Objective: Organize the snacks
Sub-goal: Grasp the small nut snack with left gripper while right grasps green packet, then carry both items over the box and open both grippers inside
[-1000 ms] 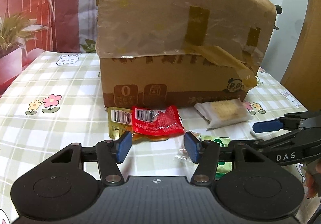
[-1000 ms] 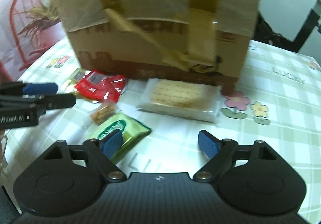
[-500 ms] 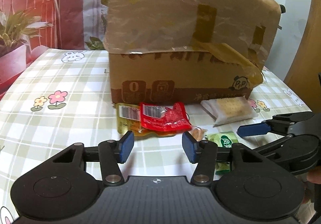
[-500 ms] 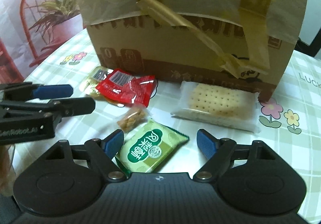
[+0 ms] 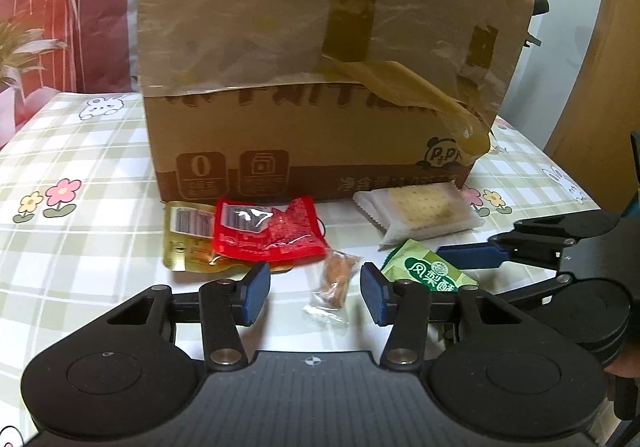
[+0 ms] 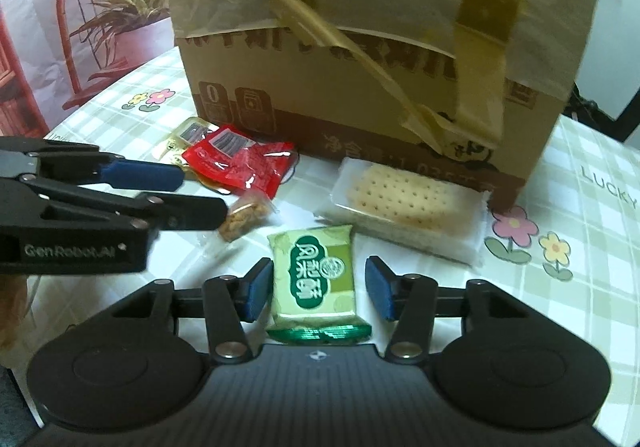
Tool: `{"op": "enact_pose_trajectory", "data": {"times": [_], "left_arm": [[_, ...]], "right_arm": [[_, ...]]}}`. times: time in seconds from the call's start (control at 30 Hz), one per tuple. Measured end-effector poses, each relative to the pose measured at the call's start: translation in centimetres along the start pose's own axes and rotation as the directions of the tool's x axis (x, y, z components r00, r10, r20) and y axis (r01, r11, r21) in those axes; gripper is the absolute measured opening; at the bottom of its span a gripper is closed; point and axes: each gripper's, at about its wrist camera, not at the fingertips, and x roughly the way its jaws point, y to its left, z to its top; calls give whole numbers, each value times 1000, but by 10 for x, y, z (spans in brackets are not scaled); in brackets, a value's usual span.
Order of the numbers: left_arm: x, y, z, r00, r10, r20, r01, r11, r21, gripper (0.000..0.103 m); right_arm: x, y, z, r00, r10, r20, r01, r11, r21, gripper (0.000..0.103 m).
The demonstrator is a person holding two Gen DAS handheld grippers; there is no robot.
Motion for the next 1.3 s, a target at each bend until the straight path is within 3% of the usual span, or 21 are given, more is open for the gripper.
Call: {"op": "enact_pose_trajectory", "data": {"times": [0.1, 0.27, 0.33, 0.4, 0.47, 0.67, 0.83, 1.03, 1.17, 1.3], "left_arm": [[4, -6, 0, 1000, -4, -9, 4, 1000, 23, 50], [19, -19, -1, 999, 8, -32, -6, 997, 71, 47], [25, -21, -2, 999, 22, -35, -20, 997, 75, 41], [26, -25, -4, 998, 57, -28, -55, 995, 88, 25], [23, -27, -6, 998, 52, -33, -49, 994, 95, 20], [2, -30, -16, 999, 44, -6, -43, 991, 125, 19], [-28, -24, -4, 995, 63, 77, -71, 992, 101, 19], [-76, -22, 42, 968, 67, 243, -92, 991, 93, 19], [-105, -26, 83, 934, 56, 353, -104, 987, 120, 19], [-114, -27, 125, 910, 41, 412, -104, 986, 132, 19]], "right_arm": [[-3, -3, -2, 1000, 19, 4, -19, 1000, -6, 42], [-12, -10, -10, 1000, 21, 4, -21, 1000, -10, 41], [-14, -11, -14, 1000, 16, 13, -16, 1000, -15, 41], [-16, -12, -15, 1000, 13, 16, -12, 1000, -15, 41], [-17, -13, -16, 1000, 14, 16, -14, 1000, -12, 41], [-30, -18, -24, 998, 39, 46, -40, 999, 23, 40], [-60, -26, -20, 989, 43, 143, -50, 998, 44, 40], [-108, -37, 12, 956, 19, 292, -31, 999, 36, 40], [-139, -46, 49, 917, 24, 398, -37, 999, 26, 40], [-160, -51, 92, 880, 19, 475, -15, 1000, -12, 40]]}}
